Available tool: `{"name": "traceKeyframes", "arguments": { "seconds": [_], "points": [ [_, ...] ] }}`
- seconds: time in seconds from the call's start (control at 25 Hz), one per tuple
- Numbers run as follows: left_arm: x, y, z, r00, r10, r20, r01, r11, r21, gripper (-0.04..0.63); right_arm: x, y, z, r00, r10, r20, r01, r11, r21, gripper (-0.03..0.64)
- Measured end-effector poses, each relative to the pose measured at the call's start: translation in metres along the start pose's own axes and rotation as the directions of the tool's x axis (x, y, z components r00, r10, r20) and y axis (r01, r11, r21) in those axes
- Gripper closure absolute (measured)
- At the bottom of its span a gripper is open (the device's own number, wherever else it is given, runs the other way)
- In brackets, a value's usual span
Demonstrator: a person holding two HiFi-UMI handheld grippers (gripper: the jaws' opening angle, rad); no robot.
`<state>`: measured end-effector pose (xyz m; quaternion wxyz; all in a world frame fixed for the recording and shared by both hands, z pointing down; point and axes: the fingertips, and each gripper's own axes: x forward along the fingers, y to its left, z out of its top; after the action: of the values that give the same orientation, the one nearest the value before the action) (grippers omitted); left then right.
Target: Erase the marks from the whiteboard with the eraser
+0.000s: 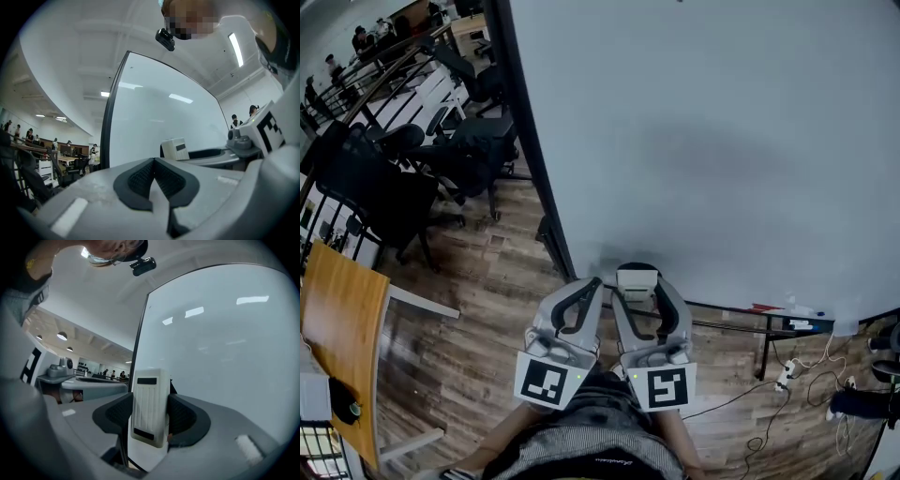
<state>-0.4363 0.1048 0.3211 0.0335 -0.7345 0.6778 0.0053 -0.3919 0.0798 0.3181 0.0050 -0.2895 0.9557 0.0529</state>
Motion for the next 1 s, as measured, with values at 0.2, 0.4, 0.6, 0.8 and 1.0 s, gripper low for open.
{"name": "traceKeyframes", "arguments": {
  "seconds": [0.2, 0.4, 0.6, 0.8, 1.0],
  "points": [
    [0.000, 0.026, -0.004, 1.000, 0.008, 0.001, -0.008, 1.000, -0.018, 0.592, 0.028, 0.011, 0.002, 1.000, 0.004, -0.008, -0.004, 1.000, -0.024, 0.374],
    [-0.003, 0.051, -0.010, 1.000, 0.012, 0.010, -0.011, 1.000, -0.018, 0.592, 0.056, 0.024, 0.012, 0.999, -0.011, 0.035, 0.014, 0.997, -0.078, 0.374],
    [-0.012, 0.074, -0.016, 1.000, 0.014, -0.005, -0.014, 1.000, -0.018, 0.592, 0.080, 0.042, 0.009, 0.999, -0.033, 0.009, 0.034, 0.991, -0.130, 0.374],
    [-0.023, 0.094, -0.020, 1.000, 0.021, -0.011, -0.021, 1.000, -0.013, 0.592, 0.088, 0.050, 0.017, 0.993, -0.091, 0.078, 0.102, 0.984, -0.146, 0.374],
    [-0.020, 0.099, -0.025, 1.000, 0.003, -0.018, -0.003, 1.000, -0.016, 0.592, 0.090, 0.051, 0.014, 0.994, -0.086, 0.065, 0.096, 0.982, -0.160, 0.374]
  ]
}}
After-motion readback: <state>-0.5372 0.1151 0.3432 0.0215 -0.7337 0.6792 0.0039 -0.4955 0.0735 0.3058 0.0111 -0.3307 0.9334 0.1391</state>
